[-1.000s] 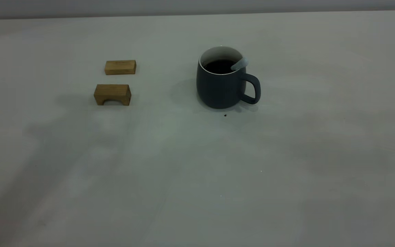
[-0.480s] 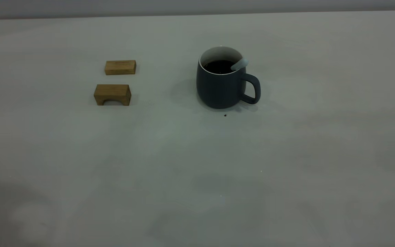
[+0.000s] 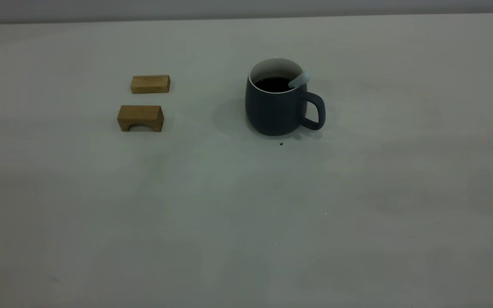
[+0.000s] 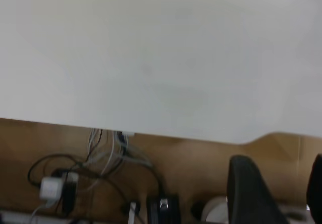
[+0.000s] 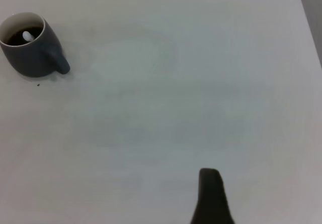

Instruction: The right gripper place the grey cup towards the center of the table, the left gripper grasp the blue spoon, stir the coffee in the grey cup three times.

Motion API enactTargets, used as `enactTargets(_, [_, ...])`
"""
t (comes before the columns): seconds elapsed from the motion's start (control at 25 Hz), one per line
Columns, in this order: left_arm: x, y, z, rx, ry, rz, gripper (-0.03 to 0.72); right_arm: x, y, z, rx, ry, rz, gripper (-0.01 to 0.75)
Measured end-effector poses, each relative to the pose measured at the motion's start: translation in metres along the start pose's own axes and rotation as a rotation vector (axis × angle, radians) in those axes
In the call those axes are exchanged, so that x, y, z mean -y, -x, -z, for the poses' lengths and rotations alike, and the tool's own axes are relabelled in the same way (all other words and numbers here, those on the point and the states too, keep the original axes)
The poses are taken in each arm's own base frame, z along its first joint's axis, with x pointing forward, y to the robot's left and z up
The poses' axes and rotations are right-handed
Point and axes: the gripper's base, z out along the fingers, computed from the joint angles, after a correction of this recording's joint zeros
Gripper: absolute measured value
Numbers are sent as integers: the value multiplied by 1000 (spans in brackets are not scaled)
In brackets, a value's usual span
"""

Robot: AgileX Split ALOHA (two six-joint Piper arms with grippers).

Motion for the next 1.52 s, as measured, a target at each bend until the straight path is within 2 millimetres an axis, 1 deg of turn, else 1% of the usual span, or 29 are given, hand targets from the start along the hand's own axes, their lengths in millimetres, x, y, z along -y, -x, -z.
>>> enactTargets(0.2, [-3, -25, -4, 91, 4, 31, 363, 0, 0, 0, 0, 0, 0, 591])
enactTargets(0.64, [-6, -51, 6, 283, -19, 39, 363, 0, 0, 0, 0, 0, 0, 591])
enactTargets(0.84, [-7, -56, 8, 326, -22, 39, 363, 0, 0, 0, 0, 0, 0, 591])
enactTargets(1.52, [-7, -57, 8, 327, -22, 37, 363, 0, 0, 0, 0, 0, 0, 591])
